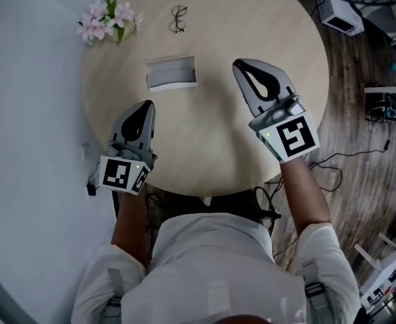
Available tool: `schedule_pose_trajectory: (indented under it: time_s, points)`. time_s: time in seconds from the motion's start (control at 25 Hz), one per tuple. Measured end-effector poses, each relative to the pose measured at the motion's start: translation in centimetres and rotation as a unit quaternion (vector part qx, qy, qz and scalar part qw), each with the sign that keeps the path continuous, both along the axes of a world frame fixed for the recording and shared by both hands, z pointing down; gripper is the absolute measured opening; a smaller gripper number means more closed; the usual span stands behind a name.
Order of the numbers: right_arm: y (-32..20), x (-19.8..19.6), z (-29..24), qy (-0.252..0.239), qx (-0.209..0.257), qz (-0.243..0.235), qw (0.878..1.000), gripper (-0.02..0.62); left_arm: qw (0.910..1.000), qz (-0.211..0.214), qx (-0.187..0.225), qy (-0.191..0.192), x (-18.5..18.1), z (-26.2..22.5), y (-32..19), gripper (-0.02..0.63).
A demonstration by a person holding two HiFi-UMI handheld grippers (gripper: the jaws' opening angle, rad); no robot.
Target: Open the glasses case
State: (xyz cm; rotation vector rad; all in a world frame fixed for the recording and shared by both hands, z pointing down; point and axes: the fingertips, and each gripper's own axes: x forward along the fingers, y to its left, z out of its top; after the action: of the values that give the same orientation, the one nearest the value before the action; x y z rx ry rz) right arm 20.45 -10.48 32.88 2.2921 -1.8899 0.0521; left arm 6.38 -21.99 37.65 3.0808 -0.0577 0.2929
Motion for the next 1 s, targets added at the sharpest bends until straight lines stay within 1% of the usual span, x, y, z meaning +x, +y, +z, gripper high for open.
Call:
schedule_pose_trajectory:
  time_s: [0.08, 0.2, 0.36, 0.48, 0.56, 0.64, 0.72, 0.84, 0.92, 1.0]
  points:
    - [2.5, 0.4, -1.0, -0.026, 0.021, 0.010, 0.999, 0.029, 0.9999, -0.012, 0.003, 0.002, -0.4, -1.0, 1.2, 0.011]
    - [6.5, 0.7, -1.8, -0.052, 0.045, 0.020, 0.997, 0.028, 0.9993, -0.026, -0.021, 0.014, -1.2, -2.5, 2.6, 0.011]
    - [12.0, 1.0, -5.0, -0.087, 0.072, 0.042, 0.993, 0.028, 0.9954, -0.042, -0.076, 0.039, -1.9, -7.0, 4.3, 0.011]
    - [14.9, 0.2, -5.2, -0.115, 0.093, 0.061, 0.987, 0.026, 0.9905, -0.060, -0.110, 0.057, -3.3, -8.4, 4.2, 0.011]
    - [15.6, -0.7, -4.3, -0.129, 0.096, 0.065, 0.985, 0.026, 0.9871, -0.072, -0.122, 0.075, -4.6, -8.8, 3.7, 0.011]
    - [16.0, -1.6, -3.2, -0.140, 0.092, 0.061, 0.984, 0.026, 0.9864, -0.077, -0.116, 0.088, -5.7, -9.4, 3.8, 0.011]
    - [16.2, -2.8, -2.3, -0.146, 0.087, 0.053, 0.984, 0.026, 0.9870, -0.075, -0.112, 0.087, -6.4, -9.9, 4.6, 0.011]
    - [16.0, -4.8, -1.0, -0.145, 0.076, 0.047, 0.985, 0.028, 0.9872, -0.064, -0.124, 0.078, -7.2, -9.5, 5.7, 0.011]
    - [15.7, -6.0, -0.3, -0.145, 0.068, 0.050, 0.986, 0.026, 0.9862, -0.057, -0.132, 0.082, -7.9, -9.0, 6.2, 0.011]
    - [15.6, -7.3, 0.0, -0.145, 0.059, 0.057, 0.986, 0.026, 0.9866, -0.051, -0.129, 0.086, -8.9, -8.4, 6.6, 0.011]
